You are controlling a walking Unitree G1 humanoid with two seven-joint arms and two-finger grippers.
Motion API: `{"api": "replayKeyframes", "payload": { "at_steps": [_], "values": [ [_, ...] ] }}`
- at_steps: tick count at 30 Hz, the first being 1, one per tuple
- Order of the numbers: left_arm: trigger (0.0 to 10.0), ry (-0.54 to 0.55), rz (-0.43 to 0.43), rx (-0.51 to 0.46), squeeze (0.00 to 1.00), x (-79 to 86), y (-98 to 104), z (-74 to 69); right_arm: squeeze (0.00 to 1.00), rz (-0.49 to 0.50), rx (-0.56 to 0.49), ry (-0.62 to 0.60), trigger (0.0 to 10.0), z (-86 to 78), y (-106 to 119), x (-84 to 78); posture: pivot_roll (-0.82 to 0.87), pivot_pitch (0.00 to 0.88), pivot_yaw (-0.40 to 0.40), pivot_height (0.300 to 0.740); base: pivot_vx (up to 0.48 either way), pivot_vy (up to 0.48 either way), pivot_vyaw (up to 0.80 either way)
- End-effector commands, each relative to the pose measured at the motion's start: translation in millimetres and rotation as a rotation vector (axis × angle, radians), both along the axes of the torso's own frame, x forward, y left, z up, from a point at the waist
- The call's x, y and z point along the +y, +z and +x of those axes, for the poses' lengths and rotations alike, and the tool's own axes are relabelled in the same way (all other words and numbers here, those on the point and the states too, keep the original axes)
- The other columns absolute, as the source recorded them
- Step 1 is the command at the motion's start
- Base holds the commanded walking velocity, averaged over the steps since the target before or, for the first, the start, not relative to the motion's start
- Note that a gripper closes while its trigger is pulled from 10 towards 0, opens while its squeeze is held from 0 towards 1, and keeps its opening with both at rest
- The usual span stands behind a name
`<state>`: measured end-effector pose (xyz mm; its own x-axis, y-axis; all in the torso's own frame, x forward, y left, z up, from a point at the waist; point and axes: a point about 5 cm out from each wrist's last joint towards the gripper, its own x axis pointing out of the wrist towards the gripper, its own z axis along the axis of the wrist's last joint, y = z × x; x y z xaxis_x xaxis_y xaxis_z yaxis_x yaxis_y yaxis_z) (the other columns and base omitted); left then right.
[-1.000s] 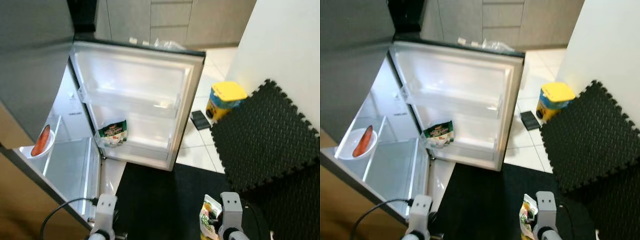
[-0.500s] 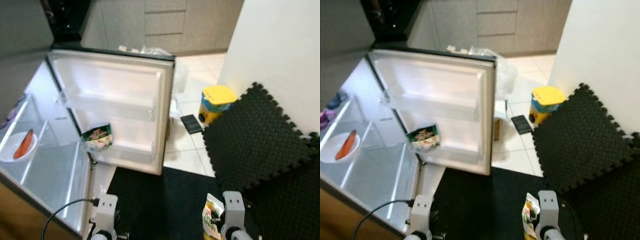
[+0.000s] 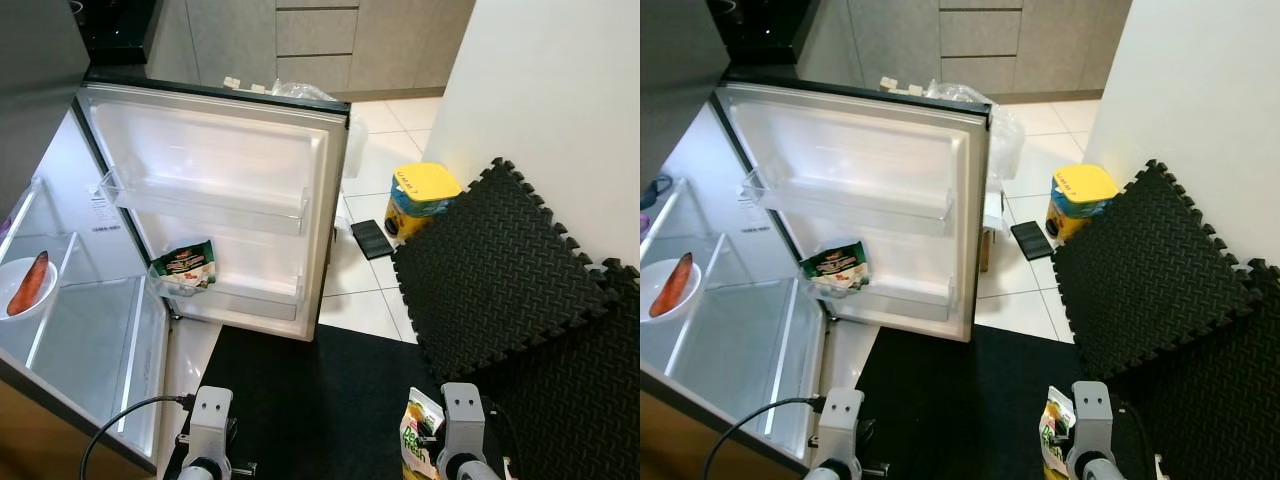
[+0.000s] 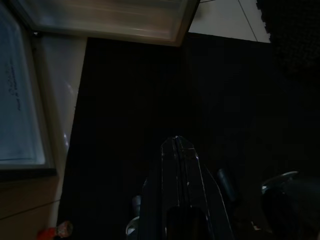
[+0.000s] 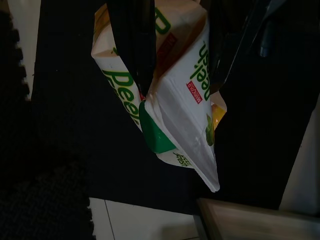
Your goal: Restocking fridge
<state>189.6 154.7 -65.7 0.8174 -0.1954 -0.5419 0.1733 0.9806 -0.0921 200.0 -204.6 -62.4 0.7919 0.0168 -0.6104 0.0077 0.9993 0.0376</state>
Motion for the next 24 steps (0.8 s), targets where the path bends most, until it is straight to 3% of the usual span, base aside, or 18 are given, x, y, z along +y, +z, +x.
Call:
{"api": "replayKeyframes", "payload": {
  "at_steps": [1,24],
  "values": [
    [10.0,-0.013,-0.006,0.009,0.00,-1.9,-0.5,-0.2,0.00,-0.001,0.001,-0.012,10.0,-2.7,-0.9,-2.1,-0.12,0.091,-0.027,0.740,0.311,0.000,0.00],
    [10.0,-0.033,-0.018,0.000,0.00,-5.9,0.4,0.1,0.00,-0.005,-0.001,-0.007,10.0,-2.0,-0.3,-2.8,-0.13,0.085,-0.027,0.740,0.374,0.000,0.00]
  ]
}}
